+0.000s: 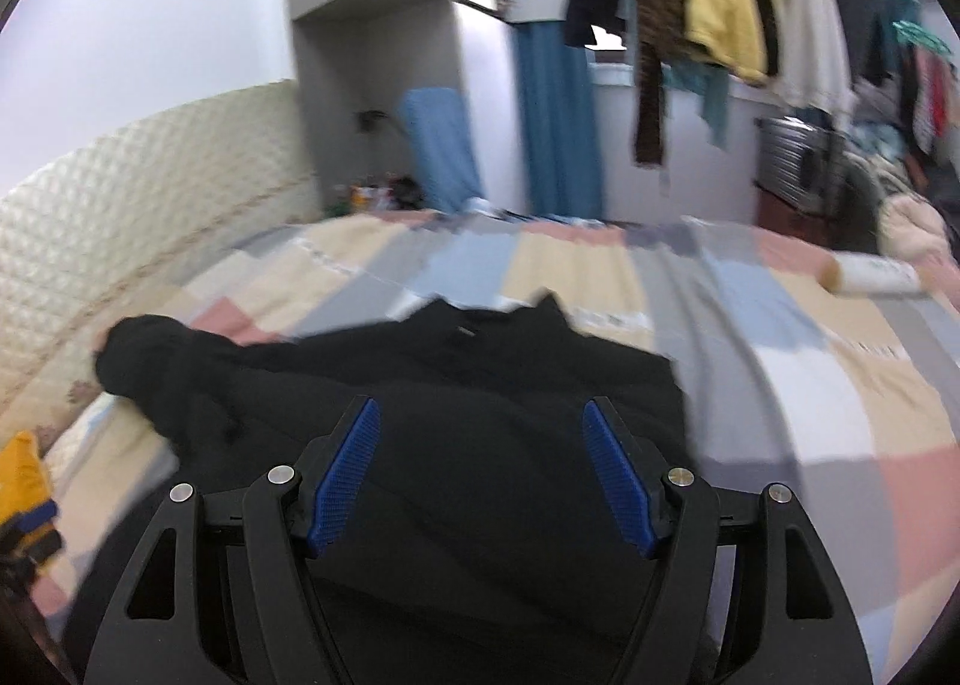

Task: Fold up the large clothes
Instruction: 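Carry the held sleeve across the jacket body toward the left tool, then lay the sleeve on the jacket and open the right gripper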

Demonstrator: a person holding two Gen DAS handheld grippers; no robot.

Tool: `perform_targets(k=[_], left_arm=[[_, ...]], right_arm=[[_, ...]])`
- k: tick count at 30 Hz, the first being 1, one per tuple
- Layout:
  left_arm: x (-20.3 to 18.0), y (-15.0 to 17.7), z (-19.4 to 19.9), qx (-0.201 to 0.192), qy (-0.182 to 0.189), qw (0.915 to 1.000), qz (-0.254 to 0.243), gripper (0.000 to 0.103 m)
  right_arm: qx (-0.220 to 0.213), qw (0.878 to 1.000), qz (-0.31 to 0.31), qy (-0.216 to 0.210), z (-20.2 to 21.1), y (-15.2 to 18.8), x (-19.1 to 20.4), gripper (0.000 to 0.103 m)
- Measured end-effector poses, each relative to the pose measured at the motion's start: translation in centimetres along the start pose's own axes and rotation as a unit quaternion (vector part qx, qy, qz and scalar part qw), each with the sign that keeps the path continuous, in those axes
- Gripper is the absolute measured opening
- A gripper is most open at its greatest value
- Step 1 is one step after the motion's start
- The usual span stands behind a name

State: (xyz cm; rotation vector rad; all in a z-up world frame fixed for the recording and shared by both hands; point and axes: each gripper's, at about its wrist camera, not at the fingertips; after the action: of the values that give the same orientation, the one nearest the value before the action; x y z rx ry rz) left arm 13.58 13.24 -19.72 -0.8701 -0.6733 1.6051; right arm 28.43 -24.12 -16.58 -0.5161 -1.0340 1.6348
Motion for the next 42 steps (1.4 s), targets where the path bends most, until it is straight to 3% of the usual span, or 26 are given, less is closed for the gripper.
perform_targets(k=[10,15,20,23,26,30,32,35,42], left_arm=[[-3.7,0.7,-0.1,0.005,-0.01,0.9993,-0.035,0.081],[-4.4,1.0,-0.5,0.014,-0.008,0.9995,-0.028,0.081],[-5.5,1.2,-0.8,0.01,-0.022,0.9985,-0.05,0.081],[-5.8,1.4,-0.9,0.015,-0.021,0.9985,-0.049,0.081],[-5.8,1.5,-0.9,0.014,-0.025,0.9986,-0.045,0.081],[-5.7,1.5,-1.0,0.017,-0.023,0.9989,-0.037,0.081],[-5.6,1.6,-1.0,0.018,-0.023,0.999,-0.034,0.081],[-5.5,1.6,-0.9,0.016,-0.024,0.9991,-0.031,0.081],[-5.1,1.8,-0.9,0.024,-0.021,0.9992,-0.024,0.081]], right_arm=[[0.053,0.997,-0.056,0.027,0.3,7.5,-7.9,0.066],[0.085,0.995,-0.05,0.034,-0.8,9.5,-8.4,0.066],[0.092,0.994,-0.019,0.053,-2.4,10.0,-7.3,0.066],[0.074,0.995,-0.038,0.049,-2.8,9.8,-7.4,0.066],[0.058,0.996,-0.034,0.053,-3.1,9.2,-6.9,0.053],[0.037,0.997,-0.006,0.065,-3.0,8.6,-5.9,0.028],[0.023,0.997,-0.008,0.067,-2.8,8.1,-5.9,0.022],[0.004,0.997,-0.03,0.075,-2.2,7.5,-6.7,0.02],[0.011,0.994,-0.06,0.095,-2.7,7.5,-9.6,0.019]])
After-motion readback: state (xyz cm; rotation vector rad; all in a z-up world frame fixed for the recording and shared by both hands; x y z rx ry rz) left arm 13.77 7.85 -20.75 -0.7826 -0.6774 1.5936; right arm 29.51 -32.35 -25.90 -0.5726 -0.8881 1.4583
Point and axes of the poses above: each gripper's, at about its wrist camera, not at the fingertips, and z roughly against the way its jaws point, x to its left, y to its underside, and after that the axes turned 7 degrees about -y, right-handed
